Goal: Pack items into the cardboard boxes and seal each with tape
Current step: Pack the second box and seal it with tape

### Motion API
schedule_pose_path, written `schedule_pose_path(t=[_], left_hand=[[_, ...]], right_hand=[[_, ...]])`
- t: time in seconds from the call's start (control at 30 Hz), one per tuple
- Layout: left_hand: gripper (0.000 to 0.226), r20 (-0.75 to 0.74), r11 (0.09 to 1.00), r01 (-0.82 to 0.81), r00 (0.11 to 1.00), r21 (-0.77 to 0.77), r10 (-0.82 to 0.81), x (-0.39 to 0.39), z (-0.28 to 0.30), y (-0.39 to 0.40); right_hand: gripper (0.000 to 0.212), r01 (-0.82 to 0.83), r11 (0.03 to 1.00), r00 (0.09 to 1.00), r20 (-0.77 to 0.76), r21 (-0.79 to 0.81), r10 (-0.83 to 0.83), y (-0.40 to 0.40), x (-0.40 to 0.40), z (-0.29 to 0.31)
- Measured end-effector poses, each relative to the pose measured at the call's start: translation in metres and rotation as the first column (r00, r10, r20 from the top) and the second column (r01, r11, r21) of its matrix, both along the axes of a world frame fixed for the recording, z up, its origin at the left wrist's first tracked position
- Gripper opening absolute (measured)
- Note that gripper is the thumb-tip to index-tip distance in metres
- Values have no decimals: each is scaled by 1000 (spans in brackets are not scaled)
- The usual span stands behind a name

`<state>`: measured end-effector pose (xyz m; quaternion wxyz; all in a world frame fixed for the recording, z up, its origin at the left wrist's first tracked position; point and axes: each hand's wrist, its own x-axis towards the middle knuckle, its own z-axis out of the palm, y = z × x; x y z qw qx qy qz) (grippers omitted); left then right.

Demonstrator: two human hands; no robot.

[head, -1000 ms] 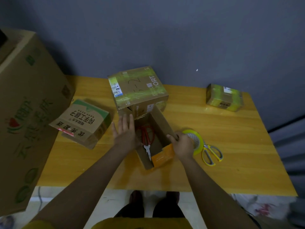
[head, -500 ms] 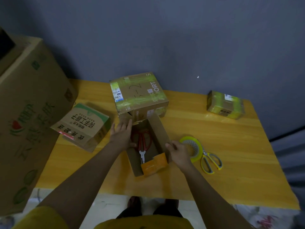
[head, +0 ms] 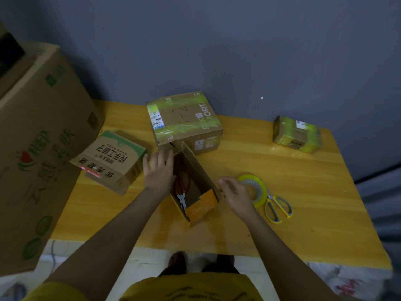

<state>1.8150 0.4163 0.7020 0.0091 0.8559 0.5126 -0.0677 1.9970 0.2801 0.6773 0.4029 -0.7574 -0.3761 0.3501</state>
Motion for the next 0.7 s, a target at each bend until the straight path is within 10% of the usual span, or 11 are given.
schedule_pose_path(t=[0.17, 0.37, 0.53, 0.7], left_hand=[[54, 179, 994, 101, 978, 52, -109, 31, 2, -24], [18, 396, 984, 167, 909, -62, -129, 78, 15, -44], [25, 330, 984, 113, 942, -137, -62, 100, 14, -52], [68, 196, 945, -295, 927, -142, 319, 106, 6, -67]], right_hand=[[12, 212, 977, 943, 267, -26, -198, -33, 33, -32], [55, 17, 928, 856, 484, -371, 179, -46, 65, -51], [66, -170, 697, 630, 468, -696, 620, -34, 79, -62], [58, -276, 703, 501, 526, -656, 687, -29, 96, -76]])
